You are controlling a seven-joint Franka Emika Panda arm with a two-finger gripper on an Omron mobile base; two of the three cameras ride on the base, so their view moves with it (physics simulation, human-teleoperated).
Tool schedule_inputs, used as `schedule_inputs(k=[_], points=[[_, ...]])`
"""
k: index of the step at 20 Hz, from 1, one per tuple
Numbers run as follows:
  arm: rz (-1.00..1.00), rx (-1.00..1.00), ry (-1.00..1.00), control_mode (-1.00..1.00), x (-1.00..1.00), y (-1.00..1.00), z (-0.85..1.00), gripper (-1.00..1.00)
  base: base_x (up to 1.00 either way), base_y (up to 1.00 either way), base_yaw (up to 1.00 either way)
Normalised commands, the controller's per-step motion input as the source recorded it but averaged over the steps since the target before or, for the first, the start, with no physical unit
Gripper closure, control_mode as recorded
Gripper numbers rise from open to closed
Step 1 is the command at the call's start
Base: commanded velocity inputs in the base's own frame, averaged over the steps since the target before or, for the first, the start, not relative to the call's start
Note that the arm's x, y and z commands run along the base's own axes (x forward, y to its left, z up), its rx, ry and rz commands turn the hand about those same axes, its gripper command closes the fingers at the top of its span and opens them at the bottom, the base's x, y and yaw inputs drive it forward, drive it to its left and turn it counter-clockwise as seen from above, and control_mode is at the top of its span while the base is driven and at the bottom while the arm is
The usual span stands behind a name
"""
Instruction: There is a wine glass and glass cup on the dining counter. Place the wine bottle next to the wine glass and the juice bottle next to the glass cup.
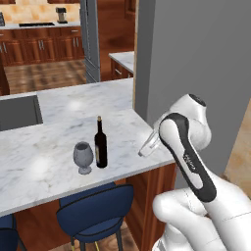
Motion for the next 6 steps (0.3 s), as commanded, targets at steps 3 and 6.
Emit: schedule_inputs(k=[3, 6], points=[[-0.23, -0.13, -0.09, -1.00, -0.78, -0.12, 0.00, -1.00, 0.00, 0.00, 0.00], [-0.20, -0.19, -0.19, -1.00, -0.82, -0.08, 0.00, -1.00, 0.00, 0.00, 0.00]])
